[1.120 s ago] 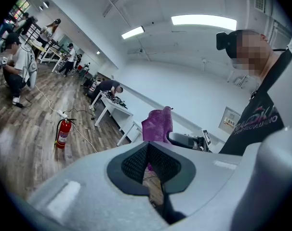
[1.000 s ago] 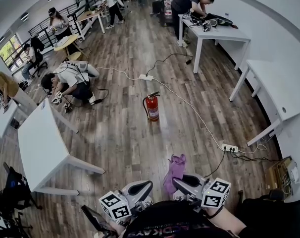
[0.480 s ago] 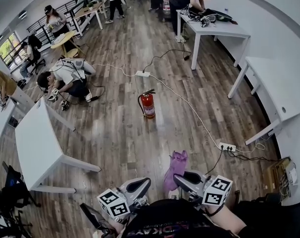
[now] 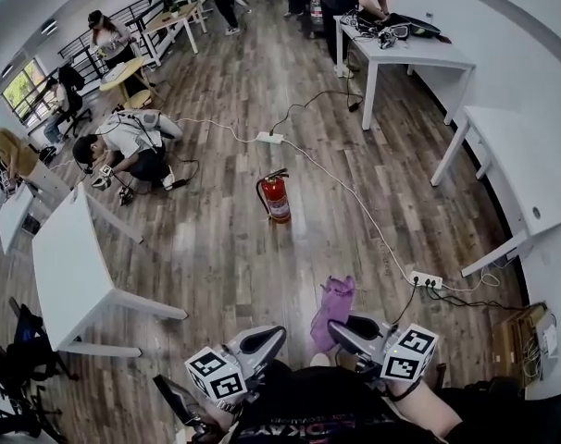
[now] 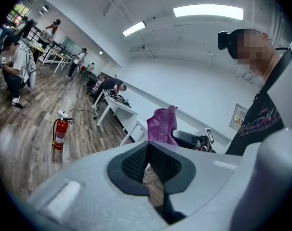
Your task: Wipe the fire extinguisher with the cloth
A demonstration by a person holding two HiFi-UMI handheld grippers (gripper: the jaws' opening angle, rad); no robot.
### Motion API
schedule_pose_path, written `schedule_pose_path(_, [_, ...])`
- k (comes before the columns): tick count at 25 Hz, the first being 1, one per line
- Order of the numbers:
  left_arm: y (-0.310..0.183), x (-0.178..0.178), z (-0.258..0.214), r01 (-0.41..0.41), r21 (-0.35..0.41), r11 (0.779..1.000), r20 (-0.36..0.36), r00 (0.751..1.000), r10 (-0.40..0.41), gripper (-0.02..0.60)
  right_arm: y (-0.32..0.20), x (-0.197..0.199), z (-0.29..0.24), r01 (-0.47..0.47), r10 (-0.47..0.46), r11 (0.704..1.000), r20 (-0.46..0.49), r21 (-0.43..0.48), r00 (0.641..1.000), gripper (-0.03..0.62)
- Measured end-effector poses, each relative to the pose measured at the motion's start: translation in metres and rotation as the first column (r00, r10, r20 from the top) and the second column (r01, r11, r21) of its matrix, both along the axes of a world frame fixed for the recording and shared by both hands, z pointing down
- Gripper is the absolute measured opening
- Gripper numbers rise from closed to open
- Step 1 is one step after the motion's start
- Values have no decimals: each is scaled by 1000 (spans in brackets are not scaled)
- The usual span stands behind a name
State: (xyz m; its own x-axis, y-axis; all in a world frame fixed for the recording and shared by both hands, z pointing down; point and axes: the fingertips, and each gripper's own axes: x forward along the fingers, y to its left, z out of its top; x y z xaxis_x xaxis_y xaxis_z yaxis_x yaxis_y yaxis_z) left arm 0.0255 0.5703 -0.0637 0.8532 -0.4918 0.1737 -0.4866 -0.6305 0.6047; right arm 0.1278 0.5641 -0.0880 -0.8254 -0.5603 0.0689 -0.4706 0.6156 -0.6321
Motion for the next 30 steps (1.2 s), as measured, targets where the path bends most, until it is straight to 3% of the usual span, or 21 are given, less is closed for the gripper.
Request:
schedule_pose_path(13, [-91, 18, 17, -24, -35, 999, -15, 1000, 24, 3, -88, 13, 11, -29, 29, 999, -4, -26, 1000, 74])
schedule_pose_path(21, [-205, -6, 35, -63, -42, 997, -53, 997, 61, 5, -197, -9, 17, -78, 78, 997, -49, -7, 996, 74])
schedule_pose_path(30, [-336, -41, 36, -105, -17, 994, -39, 994, 104, 5, -319, -37, 17, -138, 138, 990, -39, 4, 990, 74])
